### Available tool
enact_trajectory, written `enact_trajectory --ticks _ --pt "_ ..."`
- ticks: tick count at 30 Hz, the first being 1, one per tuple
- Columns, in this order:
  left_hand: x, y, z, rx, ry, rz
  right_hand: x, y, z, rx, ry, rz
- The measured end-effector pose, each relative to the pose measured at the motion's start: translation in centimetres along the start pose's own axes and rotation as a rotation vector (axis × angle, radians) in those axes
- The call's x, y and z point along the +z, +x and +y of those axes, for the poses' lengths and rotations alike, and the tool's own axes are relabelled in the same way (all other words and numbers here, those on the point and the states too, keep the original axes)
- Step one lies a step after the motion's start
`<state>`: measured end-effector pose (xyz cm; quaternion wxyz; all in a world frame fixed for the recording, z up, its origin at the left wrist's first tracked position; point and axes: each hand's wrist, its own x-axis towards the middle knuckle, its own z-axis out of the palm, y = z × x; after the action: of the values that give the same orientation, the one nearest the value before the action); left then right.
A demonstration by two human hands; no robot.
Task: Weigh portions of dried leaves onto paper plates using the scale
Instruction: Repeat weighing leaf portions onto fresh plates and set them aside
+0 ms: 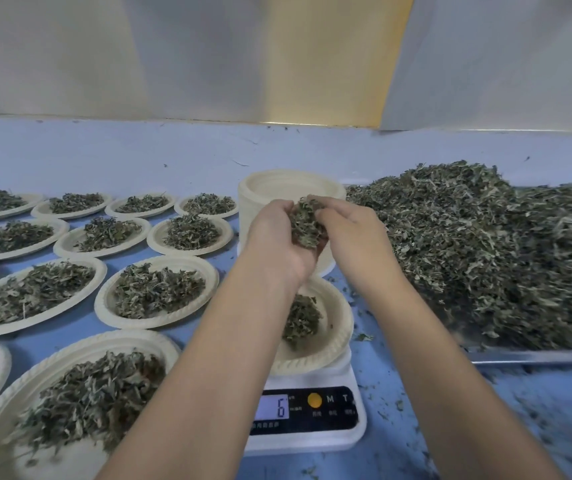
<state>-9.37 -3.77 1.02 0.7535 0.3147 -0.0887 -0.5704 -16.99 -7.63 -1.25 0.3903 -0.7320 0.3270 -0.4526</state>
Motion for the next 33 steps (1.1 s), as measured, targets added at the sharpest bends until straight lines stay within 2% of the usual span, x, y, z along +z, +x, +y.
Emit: enact_trajectory --ticks 5,9,14,19,24,29,33 --pt "3.4 1.0 -3.4 -0.058 0.065 -0.011 -2.3 0.8 0.4 0.207 0.261 0.184" --pt "4.5 2.1 -5.1 -0.063 0.097 0.006 -3.3 0.9 0.7 0.221 0.209 0.273" --pt "4.7 2.7 -6.1 -0.064 0.096 0.003 -3.6 1.0 1.4 0.244 0.254 0.286" --pt "3.7 2.6 -5.6 -0.053 0.086 0.032 -2.8 1.3 2.0 0.19 0.161 0.215" --pt "2.0 1.3 -3.7 -0.008 -0.067 0.005 -1.4 1.1 2.1 0.089 0.099 0.165" --pt "-0.3 0.3 -1.5 0.056 -0.086 0.068 -0.1 0.5 1.8 0.224 0.373 0.128" --pt "-2.3 -0.1 0.3 0.107 -0.073 0.113 0.0 0.3 1.1 0.26 0.586 0.089"
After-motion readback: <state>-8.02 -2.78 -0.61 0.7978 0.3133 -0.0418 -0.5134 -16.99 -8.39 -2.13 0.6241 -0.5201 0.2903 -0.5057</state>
